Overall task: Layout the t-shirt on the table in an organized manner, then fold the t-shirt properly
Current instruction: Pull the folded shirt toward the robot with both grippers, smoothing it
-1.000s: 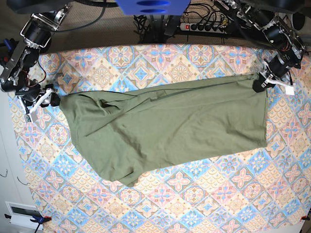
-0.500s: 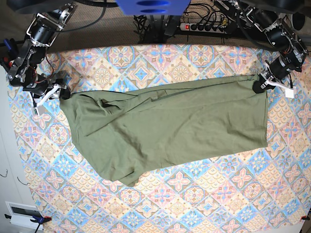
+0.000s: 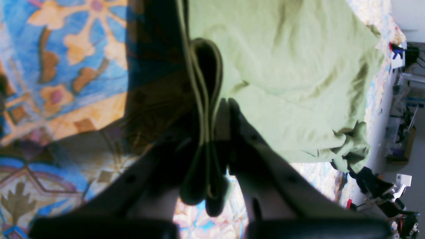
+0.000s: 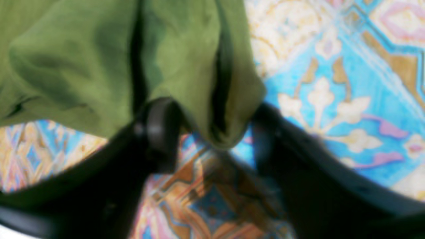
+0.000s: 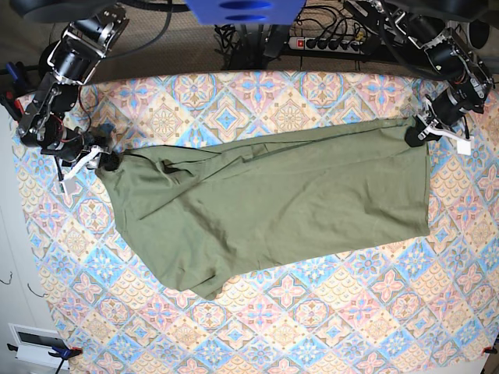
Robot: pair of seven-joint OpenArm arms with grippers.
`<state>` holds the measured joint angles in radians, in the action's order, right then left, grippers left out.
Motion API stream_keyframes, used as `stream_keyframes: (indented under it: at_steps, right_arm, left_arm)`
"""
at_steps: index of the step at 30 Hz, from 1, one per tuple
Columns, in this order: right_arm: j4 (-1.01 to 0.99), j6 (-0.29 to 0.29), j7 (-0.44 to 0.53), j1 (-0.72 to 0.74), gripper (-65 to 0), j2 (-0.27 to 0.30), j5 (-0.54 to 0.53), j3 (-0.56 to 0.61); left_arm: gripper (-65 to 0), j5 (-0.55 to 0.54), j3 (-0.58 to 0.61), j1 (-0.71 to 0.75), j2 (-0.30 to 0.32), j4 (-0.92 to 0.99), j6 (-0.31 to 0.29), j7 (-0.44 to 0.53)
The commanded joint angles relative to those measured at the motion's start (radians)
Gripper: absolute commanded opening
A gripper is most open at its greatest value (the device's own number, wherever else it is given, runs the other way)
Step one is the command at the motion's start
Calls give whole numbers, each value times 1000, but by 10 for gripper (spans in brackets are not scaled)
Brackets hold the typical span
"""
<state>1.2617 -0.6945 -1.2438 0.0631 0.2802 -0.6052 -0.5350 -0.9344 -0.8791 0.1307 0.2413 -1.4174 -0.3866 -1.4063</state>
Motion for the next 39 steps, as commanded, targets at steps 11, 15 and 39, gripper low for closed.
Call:
stream_keyframes:
  at_steps: [11, 15, 39]
  right_arm:
    - [29, -4, -3, -55, -619, 23, -186, -4]
    - [29, -4, -1, -111, -619, 69, -273, -4]
    - [203, -4, -107, -383, -619, 93, -302, -184]
  left_arm:
    - [-650, -21, 30, -6, 43, -16, -2, 10]
    - [-650, -22, 154, 24, 106, -16, -2, 10]
    - [-650, -24, 297, 205, 229, -113, -4, 10]
